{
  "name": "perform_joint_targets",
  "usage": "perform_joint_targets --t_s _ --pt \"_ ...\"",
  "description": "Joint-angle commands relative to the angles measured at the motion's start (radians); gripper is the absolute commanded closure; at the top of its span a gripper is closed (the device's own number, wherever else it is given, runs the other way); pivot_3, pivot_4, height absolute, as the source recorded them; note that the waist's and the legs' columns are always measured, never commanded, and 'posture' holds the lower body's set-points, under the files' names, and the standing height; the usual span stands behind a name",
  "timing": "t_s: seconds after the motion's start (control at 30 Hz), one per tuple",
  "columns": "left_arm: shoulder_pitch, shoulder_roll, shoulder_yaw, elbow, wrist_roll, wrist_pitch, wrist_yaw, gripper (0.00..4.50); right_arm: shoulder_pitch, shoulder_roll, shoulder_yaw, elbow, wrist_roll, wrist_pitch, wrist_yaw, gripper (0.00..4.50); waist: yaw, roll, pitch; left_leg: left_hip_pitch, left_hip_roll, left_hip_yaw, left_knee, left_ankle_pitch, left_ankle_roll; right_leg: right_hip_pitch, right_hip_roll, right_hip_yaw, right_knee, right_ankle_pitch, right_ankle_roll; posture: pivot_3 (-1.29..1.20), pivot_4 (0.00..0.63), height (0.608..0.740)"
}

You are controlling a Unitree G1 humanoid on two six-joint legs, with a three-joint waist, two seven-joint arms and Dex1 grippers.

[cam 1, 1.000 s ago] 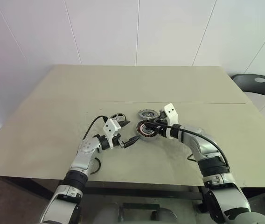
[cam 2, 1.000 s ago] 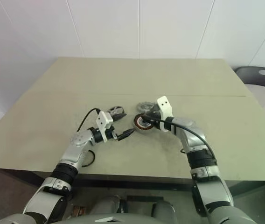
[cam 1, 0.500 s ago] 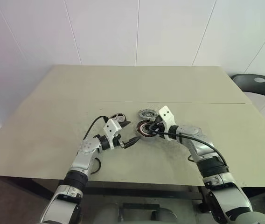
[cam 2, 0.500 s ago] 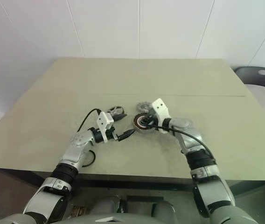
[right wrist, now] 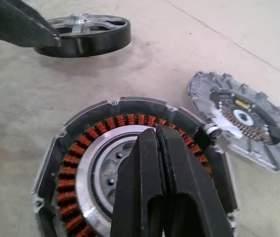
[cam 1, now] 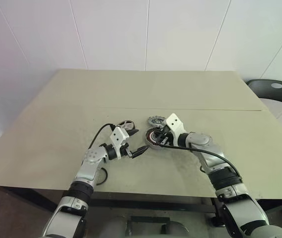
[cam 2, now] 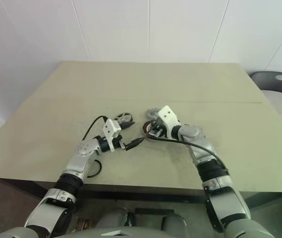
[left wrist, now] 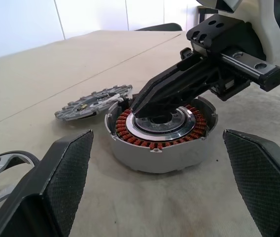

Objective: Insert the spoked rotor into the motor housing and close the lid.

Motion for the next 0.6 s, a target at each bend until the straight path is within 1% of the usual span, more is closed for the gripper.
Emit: perform_joint_targets --t_s 0.03,0.17,0.3,0.43,0.53,0.6 --pt "-0.025 0.003 0.002 -0.008 0.003 -0.011 -0.003 0.00 -0.002 -0.029 -0.013 0.031 -0.014 0.015 0.005 4.48 0.000 0.000 0.000 0.000 0.000 0.000 0.000 0.000 0.000 0.000 0.000 0.000 0.000 0.000 0.000 0.00 0.000 0.740" --pt "-0.026 0.005 0.002 -0.008 0.003 -0.010 -0.002 0.00 0.006 -0.040 -0.047 0.041 0.016 0.039 0.018 4.48 -0.001 0.000 0.000 0.000 0.000 0.000 0.000 0.000 0.000 0.000 0.000 0.000 0.000 0.000 -0.001 0.00 0.000 0.740" --pt "-0.026 0.005 0.001 -0.009 0.004 -0.010 -0.001 0.00 0.019 -0.049 -0.054 0.038 0.019 0.041 0.033 4.48 0.000 0.000 0.000 0.000 0.000 0.000 0.000 0.000 0.000 0.000 0.000 0.000 0.000 0.000 0.000 0.00 0.000 0.740" --pt "-0.030 -0.006 0.009 -0.009 -0.013 -0.004 0.000 0.00 0.003 0.008 -0.156 -0.008 0.121 0.017 0.015 4.48 -0.001 0.000 0.000 -0.001 0.000 0.000 -0.001 0.000 0.000 0.000 0.000 0.000 0.000 0.000 0.000 0.00 0.000 0.740" --pt "-0.023 -0.033 0.069 -0.071 -0.122 0.086 0.000 0.00 -0.010 0.033 -0.216 -0.063 0.193 -0.009 0.024 4.48 0.000 0.000 0.001 -0.001 0.000 0.000 -0.001 0.000 0.000 -0.001 0.000 0.000 0.000 0.001 0.002 0.00 0.000 0.740" --pt "-0.005 -0.036 0.098 -0.132 -0.185 0.167 -0.001 0.00 -0.013 0.031 -0.228 -0.081 0.207 -0.018 0.029 4.48 -0.002 0.000 0.001 -0.002 0.000 0.000 -0.001 0.000 0.000 -0.002 0.000 0.000 0.000 0.001 0.002 0.00 0.000 0.740"
